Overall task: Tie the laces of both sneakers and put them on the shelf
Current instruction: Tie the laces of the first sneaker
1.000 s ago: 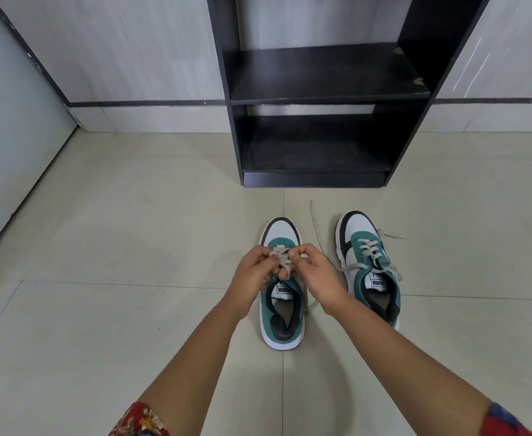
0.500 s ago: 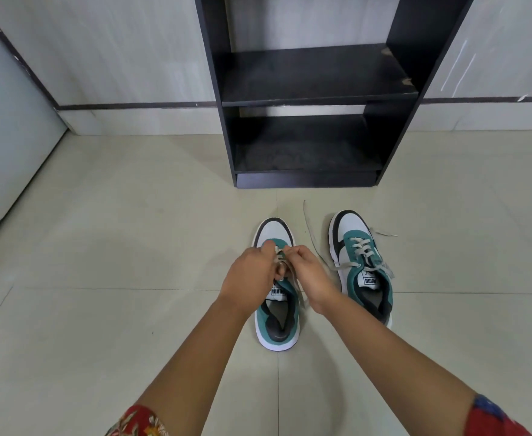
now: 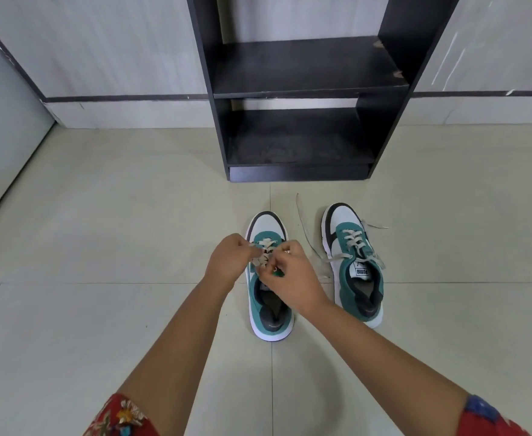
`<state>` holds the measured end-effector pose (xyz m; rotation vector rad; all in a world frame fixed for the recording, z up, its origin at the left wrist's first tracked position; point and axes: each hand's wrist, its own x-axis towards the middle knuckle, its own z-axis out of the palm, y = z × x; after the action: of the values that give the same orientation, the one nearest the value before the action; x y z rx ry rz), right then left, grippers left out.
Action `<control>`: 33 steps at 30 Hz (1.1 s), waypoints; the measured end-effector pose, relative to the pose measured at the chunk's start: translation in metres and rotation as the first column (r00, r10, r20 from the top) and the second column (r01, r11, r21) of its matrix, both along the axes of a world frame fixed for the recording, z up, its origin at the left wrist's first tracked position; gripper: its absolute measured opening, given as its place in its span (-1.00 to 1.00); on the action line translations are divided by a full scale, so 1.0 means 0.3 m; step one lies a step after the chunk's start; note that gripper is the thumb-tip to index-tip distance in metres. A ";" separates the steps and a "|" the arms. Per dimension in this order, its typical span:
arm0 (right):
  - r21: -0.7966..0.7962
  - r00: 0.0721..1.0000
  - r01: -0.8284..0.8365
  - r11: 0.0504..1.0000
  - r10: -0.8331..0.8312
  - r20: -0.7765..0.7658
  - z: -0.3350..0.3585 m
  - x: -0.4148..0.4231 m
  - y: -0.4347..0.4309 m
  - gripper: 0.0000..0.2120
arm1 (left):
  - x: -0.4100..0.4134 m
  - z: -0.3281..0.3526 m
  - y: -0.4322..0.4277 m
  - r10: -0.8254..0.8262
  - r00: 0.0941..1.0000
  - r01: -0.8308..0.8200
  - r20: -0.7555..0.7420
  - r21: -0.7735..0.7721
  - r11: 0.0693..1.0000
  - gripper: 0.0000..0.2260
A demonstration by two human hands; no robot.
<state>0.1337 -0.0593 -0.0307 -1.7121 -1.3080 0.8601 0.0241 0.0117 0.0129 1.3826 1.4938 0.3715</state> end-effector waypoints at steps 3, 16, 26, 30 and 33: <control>-0.032 0.999 -0.013 0.999 0.014 0.044 0.008 0.012 0.004 -0.75 | -0.001 0.013 -0.010 0.012 0.997 -0.006 0.071 -0.079 0.997 -0.77; -0.355 0.753 0.195 0.914 -0.371 -0.543 0.039 0.068 -0.042 -0.85 | -0.048 -0.064 -0.049 0.347 0.902 -0.311 0.255 -0.171 0.935 -0.80; -0.327 0.498 0.140 0.935 -0.352 -0.793 0.003 0.082 -0.089 -0.76 | -0.046 -0.154 -0.032 0.461 0.848 -0.426 0.262 -0.179 0.887 -0.84; -0.352 0.565 0.086 0.932 -0.337 -0.753 -0.017 0.102 -0.097 -0.72 | -0.049 -0.182 -0.028 0.473 0.855 -0.456 0.214 -0.125 0.881 -0.84; -0.379 0.608 0.050 0.924 -0.329 -0.722 -0.028 0.114 -0.105 -0.72 | -0.040 -0.185 -0.025 0.494 0.848 -0.479 0.193 -0.119 0.870 -0.85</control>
<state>0.1681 -0.0907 -0.0391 -1.3810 -0.3782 1.5262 0.0120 0.0041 -0.0425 0.8588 1.6435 0.7606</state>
